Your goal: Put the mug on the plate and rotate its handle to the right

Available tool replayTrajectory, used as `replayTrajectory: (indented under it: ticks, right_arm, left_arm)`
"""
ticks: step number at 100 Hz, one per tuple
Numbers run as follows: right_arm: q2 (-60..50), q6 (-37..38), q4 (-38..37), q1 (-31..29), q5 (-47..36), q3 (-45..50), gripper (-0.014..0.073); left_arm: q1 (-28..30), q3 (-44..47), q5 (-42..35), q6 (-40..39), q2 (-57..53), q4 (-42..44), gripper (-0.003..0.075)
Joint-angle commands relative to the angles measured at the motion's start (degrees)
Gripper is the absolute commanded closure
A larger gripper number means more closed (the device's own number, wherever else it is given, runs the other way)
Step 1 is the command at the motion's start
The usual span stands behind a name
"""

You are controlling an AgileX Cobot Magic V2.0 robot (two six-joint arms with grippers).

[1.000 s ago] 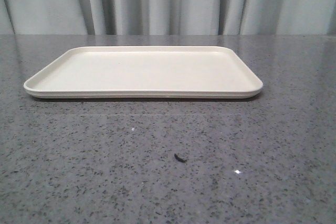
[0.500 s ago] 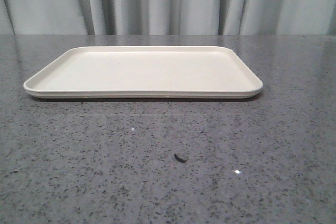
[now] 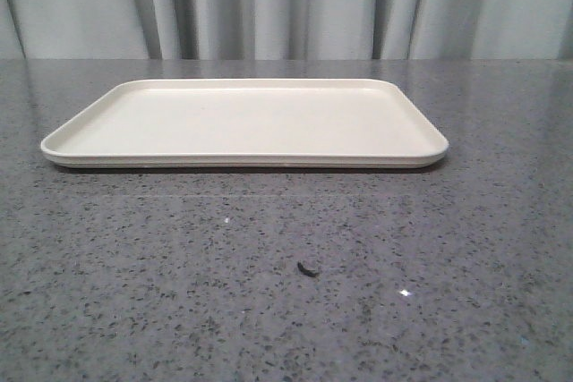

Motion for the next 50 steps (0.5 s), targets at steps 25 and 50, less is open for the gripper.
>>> replayTrajectory:
  ticks: [25, 50]
  right_arm:
    - [-1.1, -0.1, 0.0, 0.1, -4.2, -0.1, 0.0654]
    - [-1.1, -0.1, 0.0, 0.1, -4.3, -0.1, 0.0654]
  left_arm:
    - [0.1, 0.3, -4.5, -0.5, -1.9, -0.2, 0.0739]
    - [0.1, 0.3, -5.7, -0.5, -1.9, -0.2, 0.0739]
